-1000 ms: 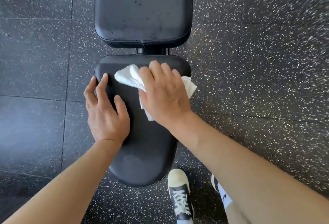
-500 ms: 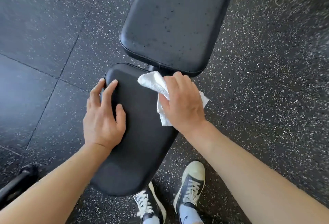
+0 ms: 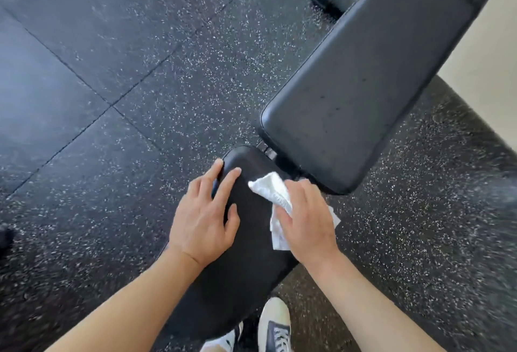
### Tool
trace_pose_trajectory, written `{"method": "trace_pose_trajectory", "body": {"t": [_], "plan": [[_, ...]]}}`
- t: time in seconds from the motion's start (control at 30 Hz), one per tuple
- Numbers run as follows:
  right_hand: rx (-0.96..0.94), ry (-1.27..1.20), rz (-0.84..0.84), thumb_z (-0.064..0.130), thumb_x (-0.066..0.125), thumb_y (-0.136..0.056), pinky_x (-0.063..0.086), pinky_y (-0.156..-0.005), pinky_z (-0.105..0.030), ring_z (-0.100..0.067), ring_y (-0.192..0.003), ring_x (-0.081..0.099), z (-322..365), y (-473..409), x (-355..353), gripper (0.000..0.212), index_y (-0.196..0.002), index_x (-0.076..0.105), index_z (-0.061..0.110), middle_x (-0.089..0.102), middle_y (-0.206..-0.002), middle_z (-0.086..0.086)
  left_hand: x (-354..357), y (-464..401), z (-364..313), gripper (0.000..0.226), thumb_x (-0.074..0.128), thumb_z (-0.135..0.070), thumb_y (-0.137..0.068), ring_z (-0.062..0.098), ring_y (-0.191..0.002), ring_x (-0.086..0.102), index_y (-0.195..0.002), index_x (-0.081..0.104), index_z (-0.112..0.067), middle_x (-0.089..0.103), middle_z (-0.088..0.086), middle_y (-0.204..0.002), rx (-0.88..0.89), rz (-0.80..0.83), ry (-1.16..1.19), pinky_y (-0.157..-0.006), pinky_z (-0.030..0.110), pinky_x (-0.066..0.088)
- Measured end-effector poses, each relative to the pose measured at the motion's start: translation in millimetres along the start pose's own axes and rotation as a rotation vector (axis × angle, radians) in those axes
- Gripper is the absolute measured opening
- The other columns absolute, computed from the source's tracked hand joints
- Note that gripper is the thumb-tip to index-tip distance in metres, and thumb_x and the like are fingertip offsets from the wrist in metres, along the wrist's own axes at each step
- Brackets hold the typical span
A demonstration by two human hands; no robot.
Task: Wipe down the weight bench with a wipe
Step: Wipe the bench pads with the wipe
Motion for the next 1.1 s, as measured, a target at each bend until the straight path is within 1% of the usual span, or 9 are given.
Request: {"method": "trace_pose_trajectory", "body": {"t": [0.13,0.3,0.43,0.53,0.67,0.77,0.93,1.03,1.1], "plan": [[-0.025,0.035,0.067,0.030,0.050,-0.092,0.044,-0.080,-0.036,-0.023,-0.092,0.048,-3.2,4.3,-3.8,0.034,-0.120,0.054,0.012,0.052,-0.108,-0.003,-0.9,0.9,-0.1,0.067,0.054,-0.032,-0.094,0.041,-0.121,0.052,-0.159,0.041,-0.019,0.032,0.017,-0.165,0.008,0.011,0.033,-0.101,0.051,0.048],[-0.030,-0.023,0.080,0.033,0.047,-0.094,0.043,-0.075,-0.037,-0.024,-0.088,0.047,23.3,-41.6,8.8,0.033,-0.118,0.053,0.012,0.051,-0.103,-0.005,0.0,1.4,2.0,0.066,0.053,-0.036,-0.095,0.039,-0.124,0.051,-0.158,0.042,-0.019,0.033,0.012,-0.166,-0.024,0.022,0.074,-0.094,0.050,0.053],[-0.117,-0.071,0.059,0.031,0.052,-0.096,0.046,-0.074,-0.042,-0.028,-0.089,0.051,58.3,-97.4,26.2,0.032,-0.117,0.057,0.007,0.055,-0.104,-0.008,-3.5,1.3,1.9,0.078,0.053,-0.040,-0.095,0.035,-0.140,0.047,-0.163,0.029,-0.009,0.030,0.010,-0.169,-0.072,0.048,0.118,-0.111,0.048,0.047],[-0.211,-0.088,0.114,0.029,0.061,-0.097,0.046,-0.075,-0.043,-0.026,-0.092,0.050,75.3,-123.8,28.5,0.028,-0.117,0.057,0.009,0.054,-0.107,-0.007,-11.5,1.6,-1.3,0.082,0.051,-0.044,-0.094,0.030,-0.147,0.042,-0.163,0.026,-0.006,0.035,0.012,-0.166,-0.156,0.074,0.111,-0.116,0.046,0.044],[-0.244,-0.237,0.222,0.031,0.060,-0.097,0.047,-0.084,-0.038,-0.019,-0.104,0.053,62.7,-131.7,6.9,0.033,-0.126,0.051,0.018,0.053,-0.117,0.003,-23.5,-6.6,-22.5,0.068,0.062,-0.024,-0.096,0.030,-0.145,0.043,-0.157,0.041,-0.007,0.044,0.012,-0.159,-0.323,0.020,0.187,-0.122,0.043,0.035],[-0.229,-0.270,0.206,0.038,0.058,-0.096,0.045,-0.078,-0.032,-0.011,-0.098,0.051,27.0,-123.7,-31.0,0.032,-0.123,0.047,0.027,0.048,-0.113,0.014,-27.9,-24.0,-46.7,0.056,0.060,-0.021,-0.098,0.028,-0.142,0.044,-0.152,0.050,-0.009,0.048,0.008,-0.156,-0.388,-0.025,0.203,-0.120,0.044,0.037],[-0.263,-0.146,0.190,0.055,0.049,-0.099,0.042,-0.072,-0.027,-0.009,-0.091,0.049,-59.9,-99.5,-84.1,0.039,-0.125,0.047,0.027,0.045,-0.107,0.016,-23.1,-79.7,-51.6,0.040,0.046,-0.026,-0.106,0.024,-0.124,0.053,-0.143,0.057,-0.018,0.059,0.000,-0.138,-0.547,-0.021,0.188,-0.103,0.042,0.047],[-0.279,-0.077,0.204,0.056,0.047,-0.099,0.043,-0.068,-0.028,-0.012,-0.086,0.047,-100.8,-82.3,-82.7,0.039,-0.123,0.049,0.025,0.042,-0.101,0.014,-11.5,-119.7,-52.1,0.033,0.038,-0.029,-0.106,0.025,-0.104,0.058,-0.115,0.069,-0.018,0.069,-0.001,-0.108,-0.573,0.030,0.084,-0.085,0.045,0.053],[-0.326,-0.061,0.203,0.051,0.047,-0.101,0.046,-0.065,-0.031,-0.015,-0.082,0.044,-115.2,-74.9,-71.9,0.035,-0.119,0.054,0.022,0.041,-0.097,0.011,-2.4,-130.0,-52.5,0.032,0.038,-0.031,-0.104,0.028,-0.085,0.059,-0.089,0.063,-0.017,0.064,-0.002,-0.082,-0.631,0.008,0.027,-0.069,0.042,0.049]]}}
Point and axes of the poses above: each hand's wrist, its own y-axis away from the middle knuckle, its own x-axis out of the palm, z = x × y, the point moved 3 cm from there along -y, towards the middle knuckle
